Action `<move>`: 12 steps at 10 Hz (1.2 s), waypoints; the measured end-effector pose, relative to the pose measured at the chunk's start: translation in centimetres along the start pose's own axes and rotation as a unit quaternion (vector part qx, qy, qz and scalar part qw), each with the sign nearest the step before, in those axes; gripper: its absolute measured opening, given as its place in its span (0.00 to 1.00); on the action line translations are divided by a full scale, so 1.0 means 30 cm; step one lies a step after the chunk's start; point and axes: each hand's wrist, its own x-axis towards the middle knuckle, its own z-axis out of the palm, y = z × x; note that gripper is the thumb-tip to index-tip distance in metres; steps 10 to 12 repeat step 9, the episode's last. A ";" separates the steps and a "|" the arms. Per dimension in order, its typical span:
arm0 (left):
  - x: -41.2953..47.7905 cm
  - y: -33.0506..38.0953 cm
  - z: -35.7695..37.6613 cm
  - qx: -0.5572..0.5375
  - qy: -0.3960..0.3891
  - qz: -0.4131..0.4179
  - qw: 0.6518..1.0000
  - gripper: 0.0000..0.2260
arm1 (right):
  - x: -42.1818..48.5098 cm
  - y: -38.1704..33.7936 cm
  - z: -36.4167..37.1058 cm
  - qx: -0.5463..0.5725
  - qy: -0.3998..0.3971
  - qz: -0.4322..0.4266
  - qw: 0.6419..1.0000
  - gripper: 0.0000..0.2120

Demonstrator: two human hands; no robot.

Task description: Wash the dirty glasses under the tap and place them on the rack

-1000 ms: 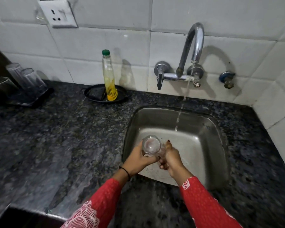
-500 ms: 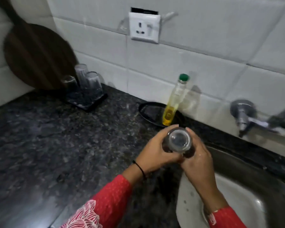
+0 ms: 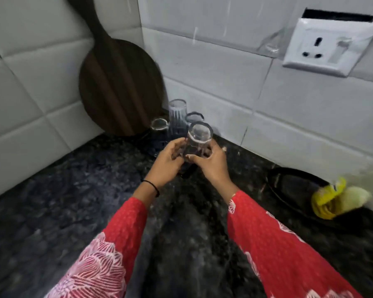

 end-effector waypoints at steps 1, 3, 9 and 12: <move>0.050 -0.079 -0.036 -0.006 -0.002 -0.028 1.000 0.29 | 0.058 0.063 0.085 -0.012 0.004 0.010 1.000 0.24; 0.092 -0.155 -0.080 -0.028 0.002 -0.055 0.998 0.29 | 0.095 0.145 0.167 -0.045 0.022 0.013 0.999 0.25; 0.049 -0.132 -0.044 -0.031 0.078 -0.110 0.990 0.27 | 0.044 0.055 0.103 -0.108 -0.055 0.085 0.989 0.31; 0.049 -0.132 -0.044 -0.031 0.078 -0.110 0.990 0.27 | 0.044 0.055 0.103 -0.108 -0.055 0.085 0.989 0.31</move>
